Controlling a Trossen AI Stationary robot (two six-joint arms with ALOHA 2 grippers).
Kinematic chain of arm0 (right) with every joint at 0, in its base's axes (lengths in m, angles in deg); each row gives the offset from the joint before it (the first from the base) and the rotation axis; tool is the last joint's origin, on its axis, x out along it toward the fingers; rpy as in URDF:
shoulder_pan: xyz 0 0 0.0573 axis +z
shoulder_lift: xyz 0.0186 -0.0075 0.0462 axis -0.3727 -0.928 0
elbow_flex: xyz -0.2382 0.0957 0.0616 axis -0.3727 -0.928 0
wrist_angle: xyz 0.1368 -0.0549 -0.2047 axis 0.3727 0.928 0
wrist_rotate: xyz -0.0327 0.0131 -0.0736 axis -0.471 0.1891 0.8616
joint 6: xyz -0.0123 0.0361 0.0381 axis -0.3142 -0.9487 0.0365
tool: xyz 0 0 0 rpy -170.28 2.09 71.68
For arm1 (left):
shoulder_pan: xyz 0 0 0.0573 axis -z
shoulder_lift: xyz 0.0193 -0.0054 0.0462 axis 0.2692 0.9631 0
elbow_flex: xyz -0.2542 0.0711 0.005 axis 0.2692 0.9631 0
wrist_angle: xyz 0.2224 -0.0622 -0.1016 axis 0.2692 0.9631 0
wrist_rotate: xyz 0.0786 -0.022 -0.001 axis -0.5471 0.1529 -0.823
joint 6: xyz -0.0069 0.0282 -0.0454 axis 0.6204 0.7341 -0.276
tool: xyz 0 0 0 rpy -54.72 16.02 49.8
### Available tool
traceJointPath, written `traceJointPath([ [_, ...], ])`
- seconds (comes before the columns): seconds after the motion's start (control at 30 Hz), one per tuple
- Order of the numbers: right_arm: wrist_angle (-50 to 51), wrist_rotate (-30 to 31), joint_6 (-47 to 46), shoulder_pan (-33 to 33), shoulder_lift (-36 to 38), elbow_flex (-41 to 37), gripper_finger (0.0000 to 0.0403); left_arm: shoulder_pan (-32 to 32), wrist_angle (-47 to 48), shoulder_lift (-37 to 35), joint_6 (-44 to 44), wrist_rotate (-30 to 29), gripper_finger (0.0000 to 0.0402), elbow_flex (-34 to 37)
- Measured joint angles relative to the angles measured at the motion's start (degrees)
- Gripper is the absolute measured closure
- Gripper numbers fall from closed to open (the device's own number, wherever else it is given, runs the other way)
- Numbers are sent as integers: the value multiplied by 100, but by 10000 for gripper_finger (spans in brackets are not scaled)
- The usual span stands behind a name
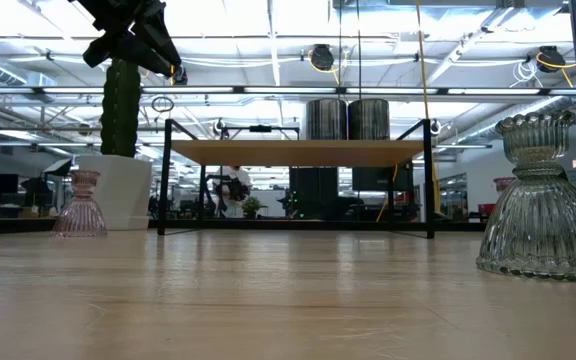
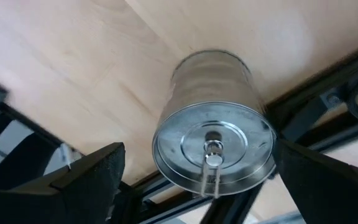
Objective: Pick & Place candle stick holders
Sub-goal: Put the brown scented candle on the shelf
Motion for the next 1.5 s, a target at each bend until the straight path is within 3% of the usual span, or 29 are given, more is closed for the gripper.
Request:
traceJointPath([
  [1.5, 310, 301, 232, 131, 230, 2, 3, -2, -2, 2, 1, -2, 279, 0],
])
